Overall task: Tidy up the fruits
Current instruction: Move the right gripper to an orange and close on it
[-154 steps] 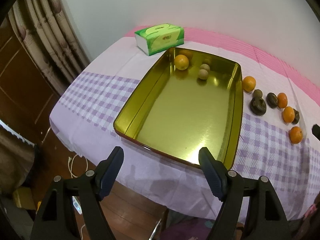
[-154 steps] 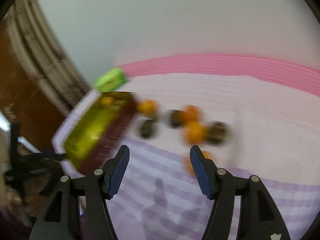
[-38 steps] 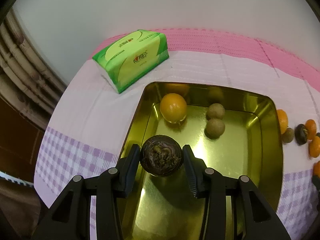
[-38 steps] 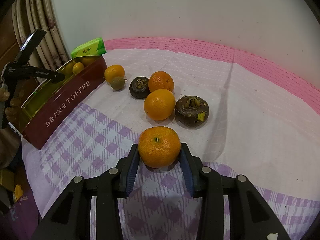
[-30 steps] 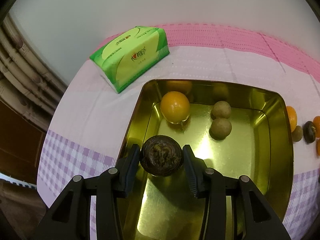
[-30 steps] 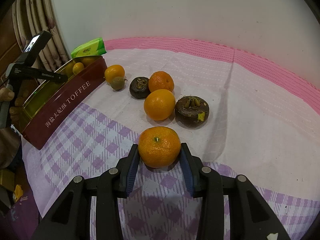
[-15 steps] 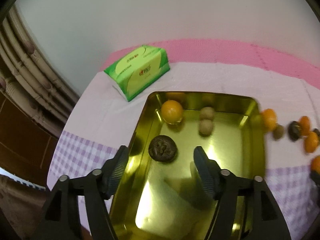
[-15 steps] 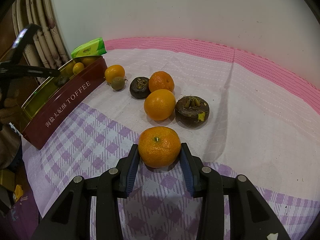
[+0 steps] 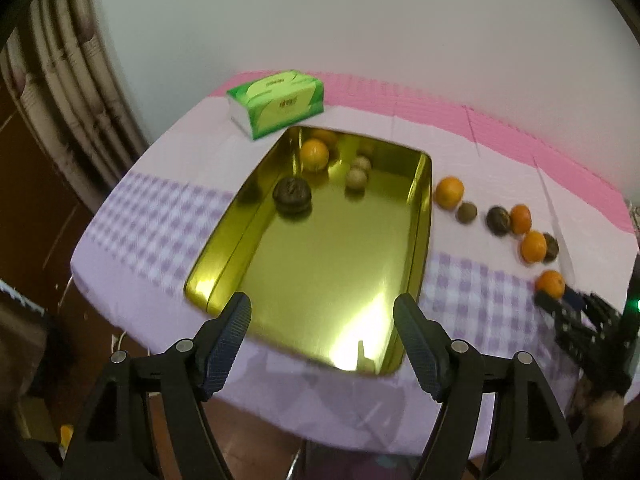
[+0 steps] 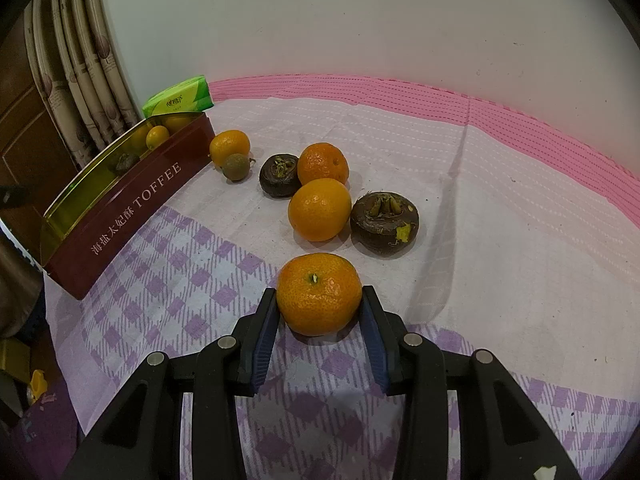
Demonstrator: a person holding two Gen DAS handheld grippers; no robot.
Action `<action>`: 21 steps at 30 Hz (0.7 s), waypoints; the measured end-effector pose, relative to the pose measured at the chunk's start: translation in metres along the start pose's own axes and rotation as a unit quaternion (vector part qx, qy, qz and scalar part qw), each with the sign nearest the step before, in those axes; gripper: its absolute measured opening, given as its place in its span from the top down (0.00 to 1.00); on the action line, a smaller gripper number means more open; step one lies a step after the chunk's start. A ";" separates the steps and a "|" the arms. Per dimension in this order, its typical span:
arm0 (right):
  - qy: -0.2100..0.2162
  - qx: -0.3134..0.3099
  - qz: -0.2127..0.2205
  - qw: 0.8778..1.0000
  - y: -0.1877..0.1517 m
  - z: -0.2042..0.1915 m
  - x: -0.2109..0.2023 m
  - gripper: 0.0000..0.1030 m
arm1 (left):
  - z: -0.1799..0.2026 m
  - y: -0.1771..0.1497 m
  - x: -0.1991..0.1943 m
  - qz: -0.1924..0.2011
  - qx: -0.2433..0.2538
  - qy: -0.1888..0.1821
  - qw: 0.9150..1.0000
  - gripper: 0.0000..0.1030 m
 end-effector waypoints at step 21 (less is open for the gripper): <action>-0.035 -0.026 -0.009 0.999 0.000 -0.013 0.006 0.63 | -0.024 -0.028 0.008 -0.020 -0.046 -0.006 0.999 0.28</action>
Point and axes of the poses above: each gripper's, at about its wrist camera, not at the fingertips, and x roughly the way its jaws point, z to its right, y to its top, the point moved 2 cm from there along x, roughly the way its jaws point, and after that the axes turned 7 degrees about y, right-handed, at the moved point
